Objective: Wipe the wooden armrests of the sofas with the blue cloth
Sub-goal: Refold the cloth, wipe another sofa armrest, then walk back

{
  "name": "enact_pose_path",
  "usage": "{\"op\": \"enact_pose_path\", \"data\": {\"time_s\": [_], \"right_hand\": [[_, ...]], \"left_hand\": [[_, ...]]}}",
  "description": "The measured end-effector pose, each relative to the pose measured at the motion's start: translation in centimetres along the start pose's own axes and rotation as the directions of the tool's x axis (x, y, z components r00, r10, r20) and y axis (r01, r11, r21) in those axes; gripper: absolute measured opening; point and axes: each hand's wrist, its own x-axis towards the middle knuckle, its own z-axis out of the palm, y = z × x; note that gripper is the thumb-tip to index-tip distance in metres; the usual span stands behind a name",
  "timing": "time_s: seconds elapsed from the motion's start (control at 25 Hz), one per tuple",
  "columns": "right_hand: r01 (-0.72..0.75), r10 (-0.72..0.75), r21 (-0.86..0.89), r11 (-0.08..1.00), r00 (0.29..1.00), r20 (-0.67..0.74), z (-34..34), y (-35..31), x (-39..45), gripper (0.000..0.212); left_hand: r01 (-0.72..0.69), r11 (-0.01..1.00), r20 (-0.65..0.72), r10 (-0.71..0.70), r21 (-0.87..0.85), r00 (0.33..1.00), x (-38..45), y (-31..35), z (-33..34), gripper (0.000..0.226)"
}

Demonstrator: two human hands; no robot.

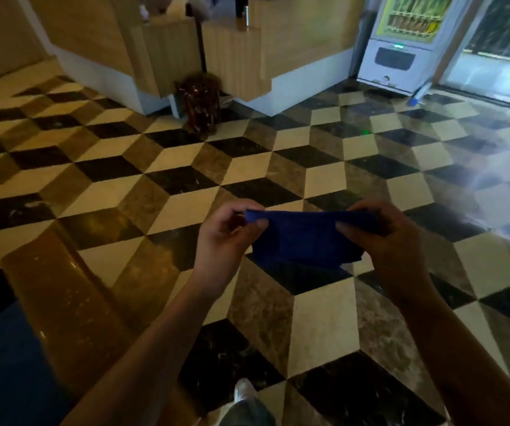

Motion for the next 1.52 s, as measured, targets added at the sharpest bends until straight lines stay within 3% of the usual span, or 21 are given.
{"op": "enact_pose_path", "data": {"time_s": [0.24, 0.36, 0.6, 0.92, 1.32, 1.52], "right_hand": [[0.075, -0.077, 0.016, 0.997, 0.970, 0.231, 8.4, -0.2, 10.2, 0.027], [0.084, -0.118, 0.119, 0.989, 0.940, 0.321, 12.3, -0.4, 12.8, 0.024], [0.104, -0.230, 0.247, 0.963, 0.793, 0.563, 20.9, -0.3, 17.2, 0.023], [0.104, -0.369, 0.407, 0.907, 0.662, 0.653, 24.2, 0.6, 23.3, 0.021], [0.137, -0.432, 0.443, 0.886, 0.594, 0.679, 29.1, 2.6, 30.4, 0.026], [0.124, -0.442, 0.460, 0.879, 0.573, 0.690, 34.8, 2.8, 34.4, 0.021]], "left_hand": [[-0.040, 0.995, -0.193, 0.058, 0.096, 0.979, 4.4, -1.0, -7.6, 0.017], [-0.048, 0.987, -0.289, 0.091, 0.155, 0.953, 4.4, -1.4, -10.7, 0.015], [-0.010, 0.982, -0.554, 0.114, 0.186, 0.825, 3.3, -1.8, -15.4, 0.017], [0.012, 0.977, -0.673, 0.139, 0.215, 0.727, 6.4, -1.6, -16.4, 0.014], [0.026, 0.970, -0.720, 0.162, 0.243, 0.674, 11.9, -4.1, -18.8, 0.023], [0.044, 0.963, -0.741, 0.174, 0.265, 0.648, 15.4, -5.4, -23.8, 0.022]]}}
